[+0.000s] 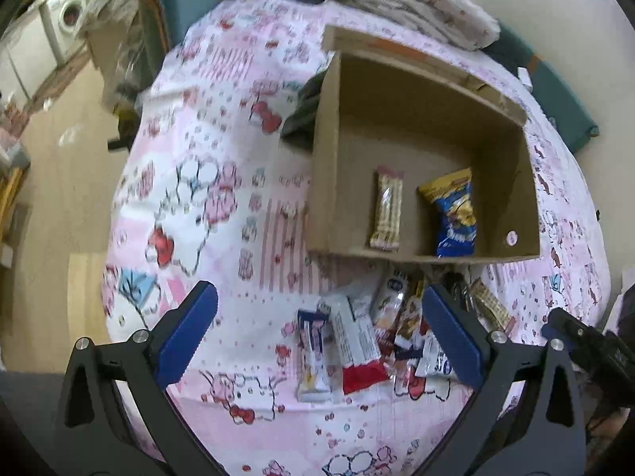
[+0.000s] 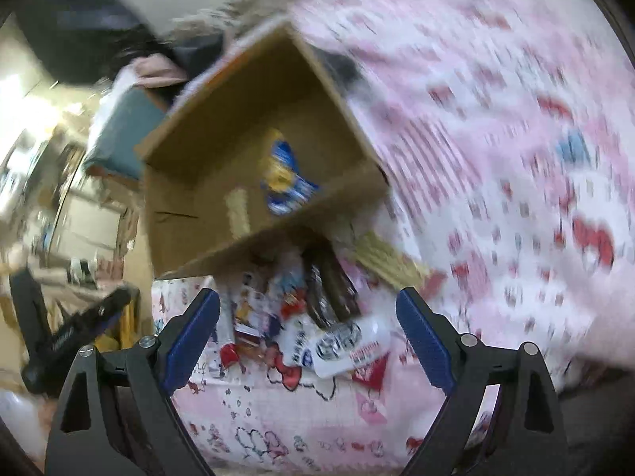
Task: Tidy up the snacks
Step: 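Grasp the blue-white stick packet with the left gripper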
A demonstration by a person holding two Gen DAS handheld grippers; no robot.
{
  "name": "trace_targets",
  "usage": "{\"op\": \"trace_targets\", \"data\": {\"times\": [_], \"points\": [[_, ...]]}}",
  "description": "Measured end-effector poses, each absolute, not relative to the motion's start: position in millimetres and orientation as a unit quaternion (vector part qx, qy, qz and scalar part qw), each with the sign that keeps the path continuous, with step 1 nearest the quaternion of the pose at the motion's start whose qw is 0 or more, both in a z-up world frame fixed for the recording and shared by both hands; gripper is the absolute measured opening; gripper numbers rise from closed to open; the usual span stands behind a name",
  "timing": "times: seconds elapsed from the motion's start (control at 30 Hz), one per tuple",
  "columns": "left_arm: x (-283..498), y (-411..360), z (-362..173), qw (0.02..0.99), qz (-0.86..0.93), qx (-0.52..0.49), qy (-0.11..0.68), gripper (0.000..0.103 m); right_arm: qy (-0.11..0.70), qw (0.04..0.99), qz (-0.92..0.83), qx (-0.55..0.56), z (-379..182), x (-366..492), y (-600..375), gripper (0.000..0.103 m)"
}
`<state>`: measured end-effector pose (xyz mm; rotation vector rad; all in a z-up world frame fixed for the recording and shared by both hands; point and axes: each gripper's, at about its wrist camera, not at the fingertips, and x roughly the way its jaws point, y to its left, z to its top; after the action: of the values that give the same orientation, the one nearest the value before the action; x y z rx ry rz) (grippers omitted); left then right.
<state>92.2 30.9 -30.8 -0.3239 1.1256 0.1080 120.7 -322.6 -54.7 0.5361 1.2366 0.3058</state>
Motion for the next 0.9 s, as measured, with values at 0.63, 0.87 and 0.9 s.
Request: {"op": "trace_targets", "data": {"times": [0.63, 0.87, 0.9], "points": [[89, 10, -143, 0.709, 0.038, -0.136, 0.691, 0.044, 0.594, 0.742, 0.134, 0.279, -71, 124, -321, 0.093], [91, -1, -133, 0.719, 0.039, -0.105, 0.686, 0.012, 0.605, 0.735, 0.133, 0.275, -77, 126, -318, 0.093], [91, 1, -129, 0.723, 0.041, -0.106, 0.682, 0.012, 0.609, 0.733, 0.134, 0.270, -78, 126, -316, 0.093]]}}
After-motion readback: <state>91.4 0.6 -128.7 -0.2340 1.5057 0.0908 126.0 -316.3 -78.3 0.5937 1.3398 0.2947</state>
